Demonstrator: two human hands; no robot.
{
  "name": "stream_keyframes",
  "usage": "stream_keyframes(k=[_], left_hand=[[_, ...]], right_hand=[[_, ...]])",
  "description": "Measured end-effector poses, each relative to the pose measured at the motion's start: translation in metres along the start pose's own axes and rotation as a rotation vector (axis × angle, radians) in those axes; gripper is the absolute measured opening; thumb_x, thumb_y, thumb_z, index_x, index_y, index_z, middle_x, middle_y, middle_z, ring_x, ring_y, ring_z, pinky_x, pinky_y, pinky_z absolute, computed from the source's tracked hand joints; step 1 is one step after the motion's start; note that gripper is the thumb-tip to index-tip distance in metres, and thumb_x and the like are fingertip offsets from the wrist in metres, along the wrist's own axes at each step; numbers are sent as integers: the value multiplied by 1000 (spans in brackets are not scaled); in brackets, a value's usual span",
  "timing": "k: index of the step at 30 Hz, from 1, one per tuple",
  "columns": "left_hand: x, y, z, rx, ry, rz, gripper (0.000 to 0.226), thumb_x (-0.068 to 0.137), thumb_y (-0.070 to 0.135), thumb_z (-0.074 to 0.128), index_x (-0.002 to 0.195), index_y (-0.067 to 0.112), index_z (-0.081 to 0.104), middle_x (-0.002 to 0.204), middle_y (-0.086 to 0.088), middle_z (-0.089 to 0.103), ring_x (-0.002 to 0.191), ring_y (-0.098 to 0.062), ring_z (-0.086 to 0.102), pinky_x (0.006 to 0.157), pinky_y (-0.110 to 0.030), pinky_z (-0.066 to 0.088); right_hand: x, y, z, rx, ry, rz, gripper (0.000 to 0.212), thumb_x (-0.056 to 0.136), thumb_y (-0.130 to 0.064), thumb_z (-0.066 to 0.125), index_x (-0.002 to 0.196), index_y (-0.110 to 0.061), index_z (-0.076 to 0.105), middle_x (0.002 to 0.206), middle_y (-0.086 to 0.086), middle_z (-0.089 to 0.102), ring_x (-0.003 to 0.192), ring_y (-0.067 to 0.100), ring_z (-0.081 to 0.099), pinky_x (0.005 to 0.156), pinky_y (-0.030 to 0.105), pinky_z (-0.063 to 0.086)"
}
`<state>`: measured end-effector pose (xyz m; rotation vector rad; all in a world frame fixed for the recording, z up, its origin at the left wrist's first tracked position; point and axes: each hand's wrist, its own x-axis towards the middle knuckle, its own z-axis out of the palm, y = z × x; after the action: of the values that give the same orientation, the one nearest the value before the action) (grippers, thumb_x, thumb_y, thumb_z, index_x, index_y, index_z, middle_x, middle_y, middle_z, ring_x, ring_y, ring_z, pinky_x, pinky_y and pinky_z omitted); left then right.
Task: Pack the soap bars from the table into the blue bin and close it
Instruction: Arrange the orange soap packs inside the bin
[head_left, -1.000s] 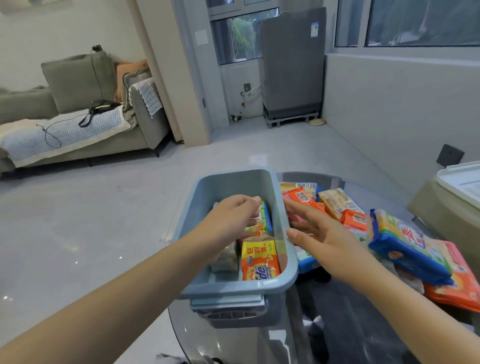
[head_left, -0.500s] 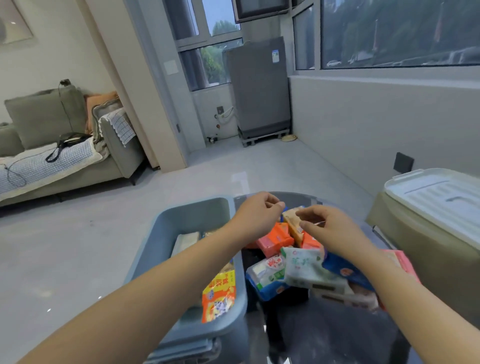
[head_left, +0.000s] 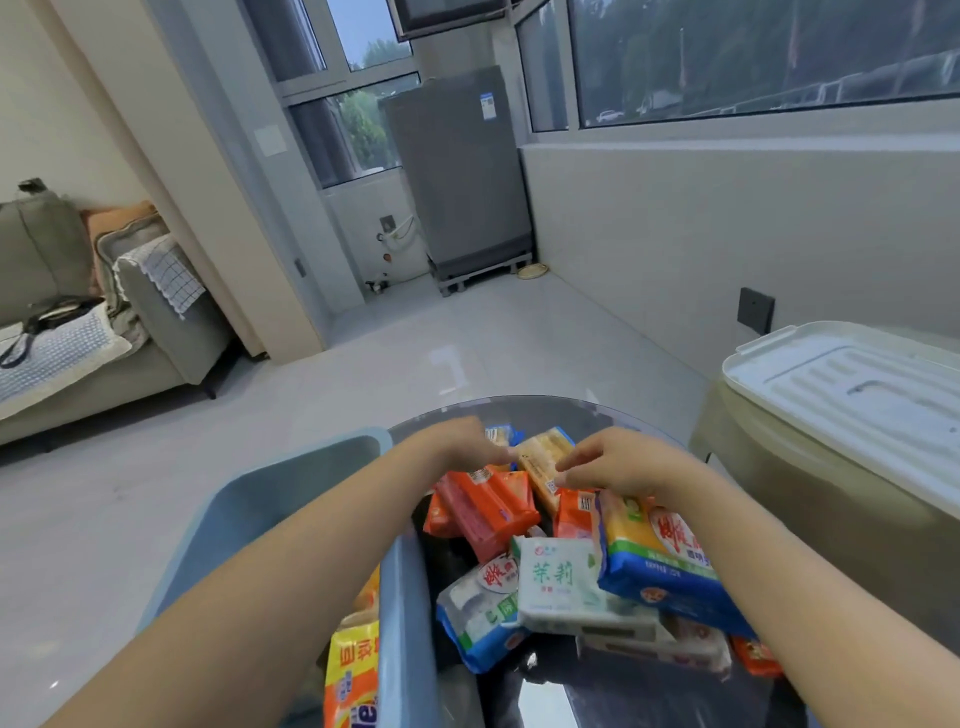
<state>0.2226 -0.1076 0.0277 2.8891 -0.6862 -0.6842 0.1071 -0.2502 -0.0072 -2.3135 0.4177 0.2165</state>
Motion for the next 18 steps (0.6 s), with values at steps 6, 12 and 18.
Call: stream_keyframes(k=[6,12,18], left_hand=[[21,-7,-3,192,-4,-46,50,87,42,56,116,2,56,123,-12,58,103,-27,55,79,-32,40],[28,-8,-3,209,9,-118,55,86,41,59,122,0,53,125,-13,59,111,-28,57,90,-33,45],[25,-13,-9,-223,-91,-127,53,86,33,62,129,6,48,135,-13,51,120,-27,50,98,-38,46]], right_hand=[[20,6,9,-15,22,99,29,76,-33,71,103,-23,71,112,-2,66,99,15,58,80,27,41],[25,8,12,-17,86,74,24,73,-31,75,92,-17,73,97,1,70,90,15,62,82,30,51],[26,10,15,-68,130,15,15,78,-30,71,85,-17,71,83,-2,68,81,12,63,72,26,51]])
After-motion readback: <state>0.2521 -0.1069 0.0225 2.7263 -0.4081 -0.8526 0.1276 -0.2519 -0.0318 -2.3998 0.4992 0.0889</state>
